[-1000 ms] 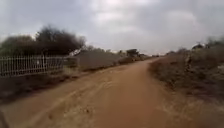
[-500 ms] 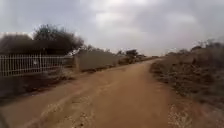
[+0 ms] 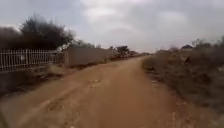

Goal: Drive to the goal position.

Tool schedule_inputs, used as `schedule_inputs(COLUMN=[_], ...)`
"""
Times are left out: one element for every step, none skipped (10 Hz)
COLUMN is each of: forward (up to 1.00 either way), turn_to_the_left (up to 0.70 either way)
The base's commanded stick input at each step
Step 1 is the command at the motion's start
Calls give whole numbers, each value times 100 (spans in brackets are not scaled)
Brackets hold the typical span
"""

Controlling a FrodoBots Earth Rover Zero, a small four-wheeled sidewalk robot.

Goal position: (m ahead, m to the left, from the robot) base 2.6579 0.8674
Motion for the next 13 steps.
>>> schedule_inputs(forward=[50,50,50,50,50,50,50,50,50,50,50,50,50], turn_to_the_left=[0,0,0,0,0,0,0,0,0,0,0,0,0])
